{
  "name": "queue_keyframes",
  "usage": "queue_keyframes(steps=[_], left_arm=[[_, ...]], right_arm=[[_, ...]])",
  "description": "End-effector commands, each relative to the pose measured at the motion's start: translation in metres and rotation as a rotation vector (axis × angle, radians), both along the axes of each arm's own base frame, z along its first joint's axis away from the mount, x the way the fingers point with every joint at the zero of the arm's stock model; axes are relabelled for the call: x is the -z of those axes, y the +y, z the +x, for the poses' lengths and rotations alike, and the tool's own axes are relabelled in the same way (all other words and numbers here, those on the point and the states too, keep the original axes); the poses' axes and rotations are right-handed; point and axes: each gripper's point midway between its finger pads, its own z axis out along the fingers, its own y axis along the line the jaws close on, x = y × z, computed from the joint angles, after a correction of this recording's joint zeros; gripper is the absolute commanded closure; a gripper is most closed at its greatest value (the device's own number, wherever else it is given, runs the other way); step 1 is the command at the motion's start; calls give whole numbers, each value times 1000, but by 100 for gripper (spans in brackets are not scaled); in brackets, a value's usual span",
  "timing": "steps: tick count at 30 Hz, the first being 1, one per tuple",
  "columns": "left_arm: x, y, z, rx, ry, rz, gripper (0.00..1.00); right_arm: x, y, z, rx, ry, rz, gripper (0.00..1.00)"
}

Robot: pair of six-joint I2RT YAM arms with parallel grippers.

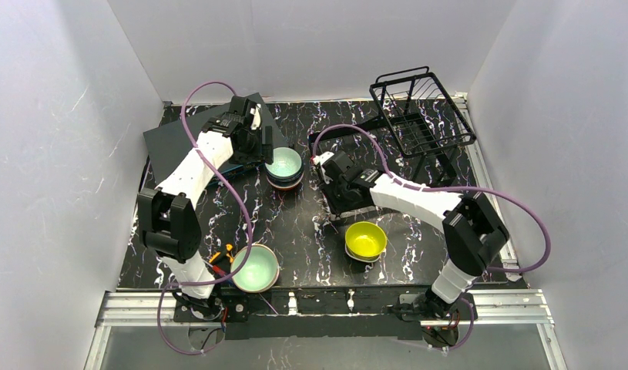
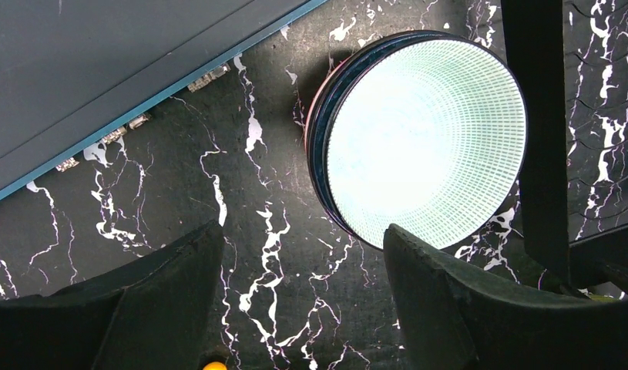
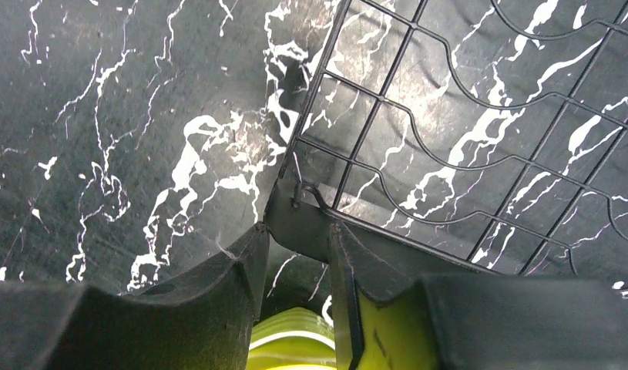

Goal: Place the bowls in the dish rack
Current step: Adjust the dish rack at the center of the board.

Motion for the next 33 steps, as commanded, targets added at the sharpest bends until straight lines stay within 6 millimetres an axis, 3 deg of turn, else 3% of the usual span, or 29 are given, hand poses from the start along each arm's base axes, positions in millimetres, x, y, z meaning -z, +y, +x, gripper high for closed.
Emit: queue_keyframes(steps=[1,7,11,19,21,26,33], left_arm=[[-12,4,1,-2,-21,20,27],[-14,2,1,0,-30,24,25],[-24,13,1,-37,-77,70,20],[-70,24,-8,-76,-316,39,8],[-85,23,-10,-71,-401,4,3],[-113,24,-21,-74,-567,-60,2],[-106,35,-20,-130,-669,-58,2]], right_arm=[[-12,-7,-18,-18,39,15,56],[-34,20,-8,-24,10,130,32],[-41,35,3,-23,3,161,22],[-60,61,21,-30,-29,232,2],[-65,64,24,-30,-43,250,1],[-71,70,33,-23,-63,277,1],[-82,79,54,15,-82,428,1]])
